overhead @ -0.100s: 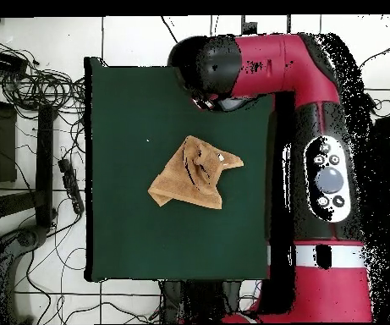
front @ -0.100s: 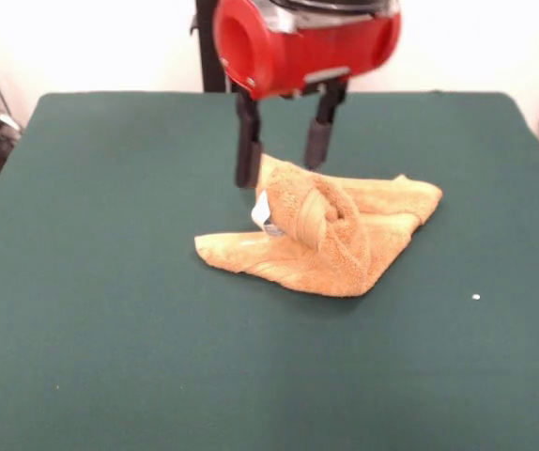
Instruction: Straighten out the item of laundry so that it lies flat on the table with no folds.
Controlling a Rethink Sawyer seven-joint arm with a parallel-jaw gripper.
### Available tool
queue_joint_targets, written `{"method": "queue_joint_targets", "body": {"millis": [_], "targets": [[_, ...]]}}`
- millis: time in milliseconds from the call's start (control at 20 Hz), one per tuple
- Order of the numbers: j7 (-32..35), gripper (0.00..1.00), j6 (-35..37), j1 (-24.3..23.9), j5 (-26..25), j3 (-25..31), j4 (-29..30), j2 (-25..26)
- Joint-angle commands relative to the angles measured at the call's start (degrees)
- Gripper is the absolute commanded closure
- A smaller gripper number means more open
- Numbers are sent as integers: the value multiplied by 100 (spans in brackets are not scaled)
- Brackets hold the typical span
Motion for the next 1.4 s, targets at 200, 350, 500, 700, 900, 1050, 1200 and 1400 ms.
{"method": "queue_joint_targets", "body": {"millis": [200,350,500,700,900,1050,1200,1400], "targets": [[-1980,0,393,-373,46,407,857,-462],[-1956,0,439,-417,38,432,865,-463],[-2145,0,704,-548,21,515,540,-418],[-2120,0,712,-599,64,563,620,-495],[-1905,0,513,-607,183,608,921,-531],[-1743,0,291,-626,284,638,1148,-551],[-1563,0,71,-668,422,660,1414,-618],[-1300,0,-227,-760,578,627,1872,-727]]}}
